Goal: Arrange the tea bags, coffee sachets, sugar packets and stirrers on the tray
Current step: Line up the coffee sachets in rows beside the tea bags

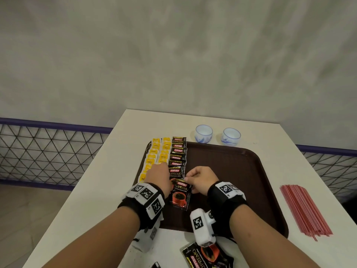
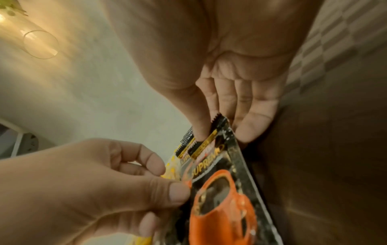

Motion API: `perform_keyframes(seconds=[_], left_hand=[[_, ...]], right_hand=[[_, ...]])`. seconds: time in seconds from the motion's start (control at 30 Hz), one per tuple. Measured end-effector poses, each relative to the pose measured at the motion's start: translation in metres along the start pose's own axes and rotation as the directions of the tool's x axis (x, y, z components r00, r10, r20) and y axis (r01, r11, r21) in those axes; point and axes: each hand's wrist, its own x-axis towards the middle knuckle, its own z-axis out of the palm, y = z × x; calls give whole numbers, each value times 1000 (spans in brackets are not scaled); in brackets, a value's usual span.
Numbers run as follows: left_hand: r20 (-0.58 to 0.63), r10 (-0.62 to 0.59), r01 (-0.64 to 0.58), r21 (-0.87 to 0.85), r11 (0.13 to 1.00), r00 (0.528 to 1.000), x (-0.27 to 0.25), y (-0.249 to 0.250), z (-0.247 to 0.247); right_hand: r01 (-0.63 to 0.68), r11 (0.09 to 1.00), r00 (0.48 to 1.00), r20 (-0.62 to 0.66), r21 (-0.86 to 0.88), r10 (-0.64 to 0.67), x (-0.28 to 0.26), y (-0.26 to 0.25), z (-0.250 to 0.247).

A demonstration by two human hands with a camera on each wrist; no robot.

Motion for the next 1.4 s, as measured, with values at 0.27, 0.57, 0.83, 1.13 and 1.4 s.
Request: perform_keyframes(seconds=[0.27,0.57,0.83,1.13,1.4], left_hand=[[-28,53,-51,58,997,998,-3,-9,-1],[75,52,-63,157,986,996,-3,-14,2],[66,64,-75,170,983,996,-1,-15,1],[-4,301,-300,-92,950,954,-57,-34,-55],[423,393,-481,122,868,817,-164,-87,-18]], right_hand=[[34,998,994,-107,-45,-38,3,-7,5],[86,990,980,-169,-109,-104,9,-13,16],[56,995,988,-141,-82,-67,9,-12,13],[173,974,983,-44,-145,-181,-41,-33,-18],[536,497,828,538,-682,-155,-157,-24,-16]])
